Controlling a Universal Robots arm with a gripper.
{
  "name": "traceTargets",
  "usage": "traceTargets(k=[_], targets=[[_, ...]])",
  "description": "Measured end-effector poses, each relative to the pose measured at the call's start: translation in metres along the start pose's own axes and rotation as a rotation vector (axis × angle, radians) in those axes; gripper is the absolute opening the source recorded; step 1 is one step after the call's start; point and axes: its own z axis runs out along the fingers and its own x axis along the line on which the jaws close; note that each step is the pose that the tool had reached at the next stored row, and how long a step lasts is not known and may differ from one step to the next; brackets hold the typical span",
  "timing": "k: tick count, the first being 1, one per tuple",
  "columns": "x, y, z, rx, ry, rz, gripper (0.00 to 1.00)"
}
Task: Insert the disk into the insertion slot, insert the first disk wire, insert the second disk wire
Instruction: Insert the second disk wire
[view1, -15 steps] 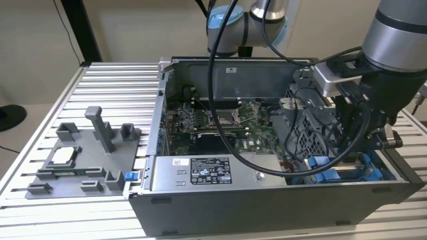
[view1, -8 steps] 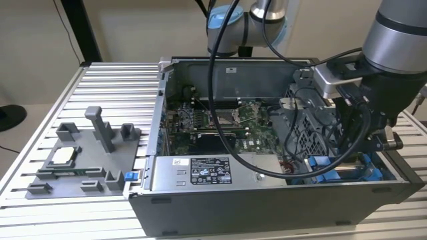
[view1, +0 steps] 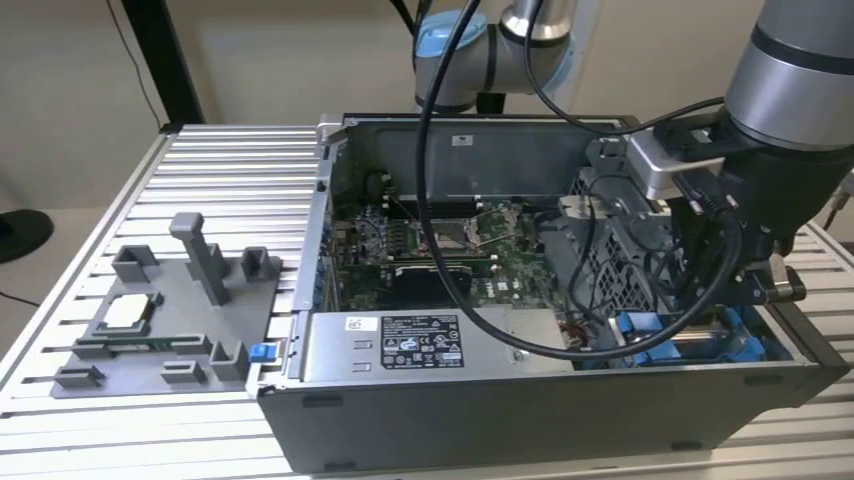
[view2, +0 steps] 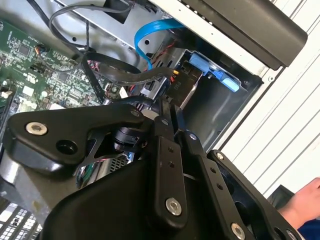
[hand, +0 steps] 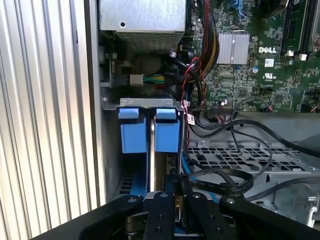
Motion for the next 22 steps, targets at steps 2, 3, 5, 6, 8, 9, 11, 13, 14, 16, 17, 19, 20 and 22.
traceTargets(k=[2,3,5,6,8,9,11,13,14,16,17,19,20,22], targets=[[0.0,0.0,0.0004,0.0,0.0,0.0,0.0],[0.0,0.0001,0.0008,0.0,-0.0001,0.0,0.0],[0.0001,0.0002,0.0016,0.0,-0.0002,0.0,0.0],[0.0001,0.0003,0.0021,0.0,-0.0001,0.0,0.0],[0.0001,0.0004,0.003,0.0,-0.0001,0.0,0.0],[0.0001,0.0004,0.0035,0.0,-0.0001,0.0,0.0],[0.0002,0.0001,0.0044,0.0,-0.0001,0.0,0.0],[0.0002,-0.0004,0.005,0.0,0.0001,0.0,0.0],[0.0002,-0.0007,0.0053,0.0,0.0,0.0,0.0],[0.0002,-0.0011,0.0057,0.0,0.0,0.0,0.0],[0.0002,-0.0013,0.0059,0.0,0.0001,0.0,0.0],[0.0002,-0.0014,0.0063,0.0,0.0,0.0,0.0],[0.0002,-0.0014,0.0066,0.0,-0.0001,0.0,0.0],[0.0002,-0.0013,0.0071,0.0,-0.0001,0.0,0.0]])
